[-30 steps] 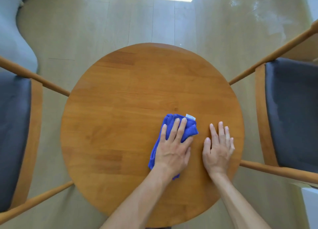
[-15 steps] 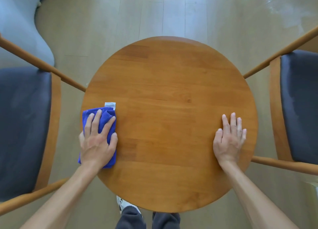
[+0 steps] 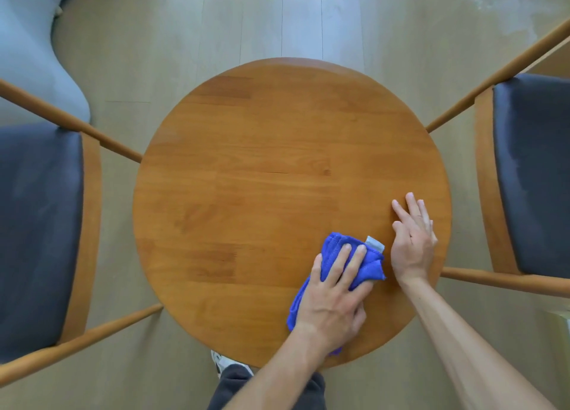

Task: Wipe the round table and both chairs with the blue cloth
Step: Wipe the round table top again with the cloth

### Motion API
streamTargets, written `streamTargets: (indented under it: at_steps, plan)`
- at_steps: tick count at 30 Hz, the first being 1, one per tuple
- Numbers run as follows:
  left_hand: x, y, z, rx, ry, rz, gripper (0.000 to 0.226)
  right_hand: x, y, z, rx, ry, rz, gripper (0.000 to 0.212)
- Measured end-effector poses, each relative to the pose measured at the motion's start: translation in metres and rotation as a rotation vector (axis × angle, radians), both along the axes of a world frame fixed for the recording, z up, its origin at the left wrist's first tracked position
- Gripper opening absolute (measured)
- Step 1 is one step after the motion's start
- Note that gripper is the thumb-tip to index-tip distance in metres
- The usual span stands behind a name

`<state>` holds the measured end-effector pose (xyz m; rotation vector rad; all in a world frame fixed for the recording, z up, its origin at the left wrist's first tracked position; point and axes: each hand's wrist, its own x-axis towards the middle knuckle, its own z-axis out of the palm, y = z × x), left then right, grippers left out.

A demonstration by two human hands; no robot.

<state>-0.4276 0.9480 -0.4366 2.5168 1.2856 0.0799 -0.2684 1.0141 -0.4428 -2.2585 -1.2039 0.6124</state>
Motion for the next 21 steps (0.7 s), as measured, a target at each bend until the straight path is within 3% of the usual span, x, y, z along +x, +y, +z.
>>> streamTargets:
  at_steps: [3,6,10,16,21]
  plan:
    - [-0.062,0.025,0.0,0.031,-0.033,0.057,0.043,-0.004,-0.004,-0.003,0.007,-0.049,0.015,0.051]
    - [-0.16,0.061,0.001,0.103,0.018,0.296,0.044,-0.008,-0.006,-0.006,0.009,-0.104,0.034,0.055]
    - [-0.258,0.088,0.009,0.038,0.083,0.562,0.055,-0.012,-0.004,-0.009,-0.004,-0.146,0.038,0.057]
    - [-0.212,0.046,0.001,0.024,0.09,0.749,0.052,-0.013,-0.001,-0.002,-0.018,-0.127,0.035,0.057]
    - [-0.084,0.007,0.004,-0.114,0.031,0.584,0.046,-0.013,-0.002,-0.002,-0.057,-0.03,0.051,0.058]
